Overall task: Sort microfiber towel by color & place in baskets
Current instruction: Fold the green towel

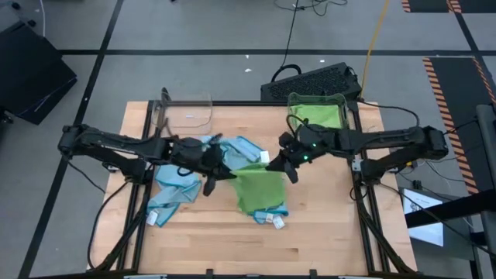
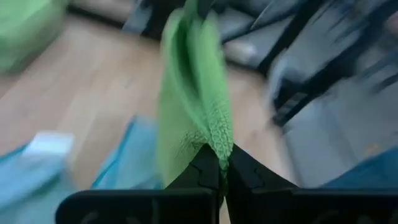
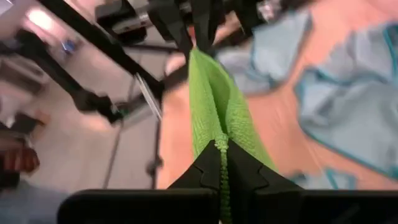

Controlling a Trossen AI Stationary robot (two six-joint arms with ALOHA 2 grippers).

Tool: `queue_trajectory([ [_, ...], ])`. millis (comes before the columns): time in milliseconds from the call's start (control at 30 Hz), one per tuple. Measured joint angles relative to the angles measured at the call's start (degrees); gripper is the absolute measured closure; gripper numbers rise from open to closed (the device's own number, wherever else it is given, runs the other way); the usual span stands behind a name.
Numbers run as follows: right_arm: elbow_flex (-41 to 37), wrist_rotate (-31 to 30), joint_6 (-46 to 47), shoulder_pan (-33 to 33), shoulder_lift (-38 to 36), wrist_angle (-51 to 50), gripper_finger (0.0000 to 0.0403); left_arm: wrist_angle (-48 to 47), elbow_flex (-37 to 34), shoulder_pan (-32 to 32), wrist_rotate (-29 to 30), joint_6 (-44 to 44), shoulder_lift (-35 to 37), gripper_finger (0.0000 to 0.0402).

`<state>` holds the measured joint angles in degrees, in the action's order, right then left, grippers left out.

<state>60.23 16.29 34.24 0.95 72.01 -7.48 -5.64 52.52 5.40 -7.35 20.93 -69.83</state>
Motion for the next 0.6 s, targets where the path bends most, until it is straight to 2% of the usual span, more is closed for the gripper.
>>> queue_trajectory([
  [200,-0.1,0.03,5.81,-4.7,-1.35,5.85,0.0403,8.84,0.7,0.1,-6.7,5.09,2.85,0.0395],
  [267,0.05,-0.09,6.42,-5.45,-1.72,8.03,0.0403,8.92,0.23,0.19,-8.05,6.56,4.16,0.0397],
  [500,-0.07,0.09,4.64,-3.48,-6.89,6.74,0.0403,12.94,0.43,0.15,-6.85,9.71,3.42,0.0394],
  [600,-0.07,3.74,6.47,-2.21,-8.98,6.81,0.0403,16.14,0.45,0.25,-6.61,13.91,2.15,0.0397],
])
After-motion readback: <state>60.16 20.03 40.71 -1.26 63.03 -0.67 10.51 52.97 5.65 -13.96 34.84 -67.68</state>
